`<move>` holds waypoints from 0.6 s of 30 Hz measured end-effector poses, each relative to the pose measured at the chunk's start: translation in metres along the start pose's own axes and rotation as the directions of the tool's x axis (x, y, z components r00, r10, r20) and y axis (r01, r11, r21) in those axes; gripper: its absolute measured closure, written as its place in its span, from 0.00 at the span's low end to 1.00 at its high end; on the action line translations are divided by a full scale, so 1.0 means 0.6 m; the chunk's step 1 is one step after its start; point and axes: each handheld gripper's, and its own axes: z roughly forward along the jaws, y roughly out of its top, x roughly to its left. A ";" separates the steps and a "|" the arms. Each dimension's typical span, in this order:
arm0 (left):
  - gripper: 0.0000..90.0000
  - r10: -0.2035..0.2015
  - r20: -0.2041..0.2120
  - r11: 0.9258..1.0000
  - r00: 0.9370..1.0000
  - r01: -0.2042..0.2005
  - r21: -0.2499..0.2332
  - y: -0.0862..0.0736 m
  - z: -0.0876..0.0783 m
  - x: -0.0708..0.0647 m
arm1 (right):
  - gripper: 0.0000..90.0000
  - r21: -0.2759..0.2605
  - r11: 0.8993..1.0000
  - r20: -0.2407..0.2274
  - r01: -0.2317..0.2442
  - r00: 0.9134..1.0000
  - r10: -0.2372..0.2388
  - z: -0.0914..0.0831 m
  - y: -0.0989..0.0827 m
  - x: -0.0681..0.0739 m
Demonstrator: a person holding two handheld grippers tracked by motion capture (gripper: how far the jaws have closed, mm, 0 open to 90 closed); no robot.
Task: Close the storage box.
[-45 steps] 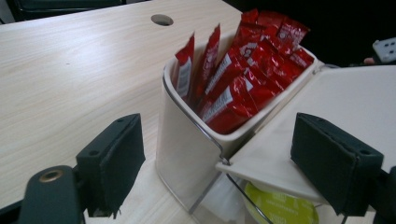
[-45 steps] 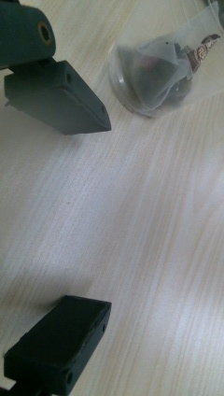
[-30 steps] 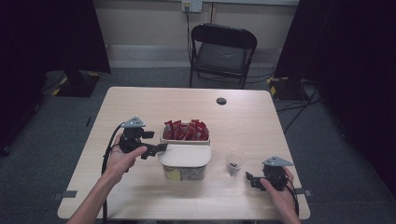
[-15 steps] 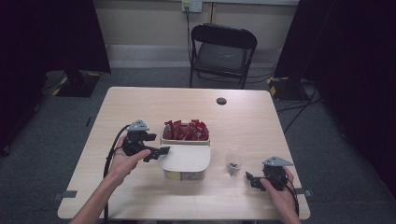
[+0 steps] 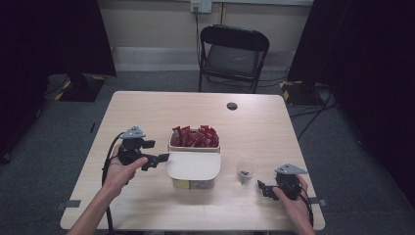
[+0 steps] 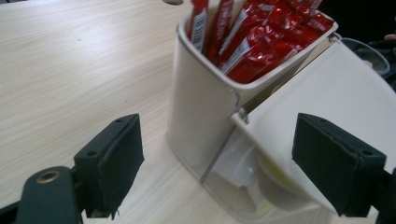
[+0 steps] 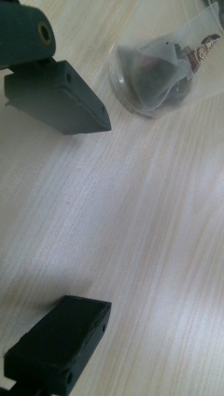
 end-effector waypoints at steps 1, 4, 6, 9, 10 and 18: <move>0.18 -0.009 -0.006 1.000 1.000 0.009 0.000 -0.003 -0.003 0.003 | 0.12 0.000 1.000 0.000 0.000 1.000 0.000 0.000 0.000 0.000; 0.18 -0.020 -0.017 1.000 1.000 0.019 -0.003 -0.010 -0.009 0.011 | 0.12 0.000 1.000 0.000 0.000 1.000 0.000 0.000 0.000 0.000; 0.18 -0.059 -0.041 0.998 0.997 0.058 -0.020 -0.018 -0.017 0.022 | 0.12 0.000 1.000 0.000 0.000 1.000 0.000 0.000 0.000 0.000; 0.18 -0.061 -0.054 0.998 0.997 0.061 -0.010 -0.024 -0.023 0.030 | 0.12 0.000 1.000 0.000 0.000 1.000 0.000 0.000 0.000 0.000; 0.18 -0.053 -0.059 0.999 0.997 0.053 -0.002 -0.026 -0.025 0.033 | 0.12 0.000 1.000 0.000 0.000 1.000 0.000 0.000 0.000 0.000; 0.18 -0.061 -0.095 0.998 0.994 0.064 0.029 -0.050 -0.031 0.049 | 0.12 0.000 1.000 -0.001 0.000 1.000 0.000 0.000 0.000 0.000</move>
